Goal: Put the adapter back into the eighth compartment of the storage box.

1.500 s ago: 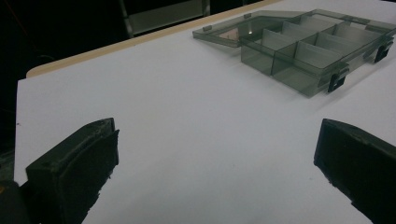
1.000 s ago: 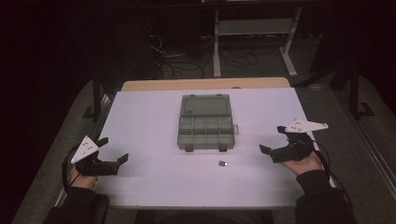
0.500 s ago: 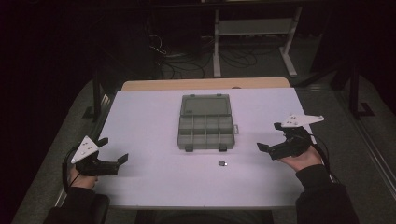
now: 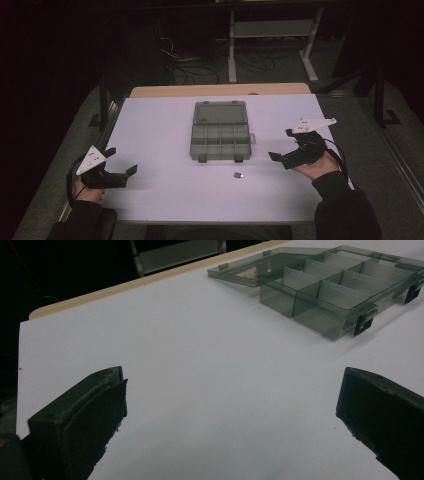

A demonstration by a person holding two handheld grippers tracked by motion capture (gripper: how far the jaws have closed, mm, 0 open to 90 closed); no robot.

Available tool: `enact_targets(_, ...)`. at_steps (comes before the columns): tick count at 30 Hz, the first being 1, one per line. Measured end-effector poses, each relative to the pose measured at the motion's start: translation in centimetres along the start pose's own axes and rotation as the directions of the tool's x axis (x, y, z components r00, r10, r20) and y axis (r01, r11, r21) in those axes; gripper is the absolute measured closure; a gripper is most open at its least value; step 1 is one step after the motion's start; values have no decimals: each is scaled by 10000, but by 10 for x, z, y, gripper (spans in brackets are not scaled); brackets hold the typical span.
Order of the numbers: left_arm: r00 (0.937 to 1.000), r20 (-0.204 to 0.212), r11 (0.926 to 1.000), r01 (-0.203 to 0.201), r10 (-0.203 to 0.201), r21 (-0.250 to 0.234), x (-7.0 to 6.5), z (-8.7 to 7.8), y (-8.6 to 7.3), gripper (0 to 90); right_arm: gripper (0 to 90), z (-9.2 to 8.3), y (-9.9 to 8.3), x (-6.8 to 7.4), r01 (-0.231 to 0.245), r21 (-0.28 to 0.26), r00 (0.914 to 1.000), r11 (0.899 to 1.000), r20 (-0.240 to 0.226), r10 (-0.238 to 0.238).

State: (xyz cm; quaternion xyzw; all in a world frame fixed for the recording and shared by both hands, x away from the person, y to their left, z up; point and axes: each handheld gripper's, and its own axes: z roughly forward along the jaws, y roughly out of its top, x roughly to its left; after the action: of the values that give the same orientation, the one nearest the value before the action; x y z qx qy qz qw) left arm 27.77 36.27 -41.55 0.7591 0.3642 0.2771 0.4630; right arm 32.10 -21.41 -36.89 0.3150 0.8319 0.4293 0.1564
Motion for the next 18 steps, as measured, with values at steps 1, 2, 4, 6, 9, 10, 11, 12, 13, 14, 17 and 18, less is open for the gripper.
enact_targets(1,10000,-2,10000,-2,2,4,0,0,0,0,0,1,1,1,50,22,10000,10000,-28,-50)
enact_targets(2,10000,-4,10000,-2,2,5,0,0,0,0,0,2,2,1,101,67,9999,9999,-56,-100)
enact_targets(4,10000,-10,10000,-9,9,3,0,0,0,0,0,4,3,3,148,134,9998,9998,-124,-146)
enact_targets(6,10000,-14,10000,-2,2,15,0,0,0,0,0,6,4,4,191,208,9996,9996,-188,-187)
enact_targets(9,10000,-14,10000,-20,20,23,0,0,0,0,0,9,5,7,273,358,9992,9990,-304,-262)
enact_targets(10,10000,-15,10000,-21,21,26,0,0,0,0,0,9,6,7,306,399,9990,9987,-338,-293)
enact_targets(11,10000,-15,10000,-21,21,26,0,0,0,0,0,10,6,8,333,427,9988,9985,-367,-318)
enact_targets(12,10000,-16,10000,-22,22,31,0,0,0,0,0,11,7,9,361,464,9986,9983,-402,-343)
enact_targets(13,10000,-13,10000,-26,26,34,0,0,0,0,0,12,8,9,383,494,9984,9980,-438,-362)
enact_targets(14,10000,-10,10000,-25,25,35,0,0,0,0,0,13,8,10,444,519,9980,9977,-478,-420)
enact_targets(17,10000,-6,10000,-25,25,35,0,0,0,0,0,16,10,12,527,639,9970,9966,-596,-489)
enact_targets(18,10000,-2,10000,-35,35,46,0,0,0,0,0,18,11,13,596,669,9966,9960,-610,-555)
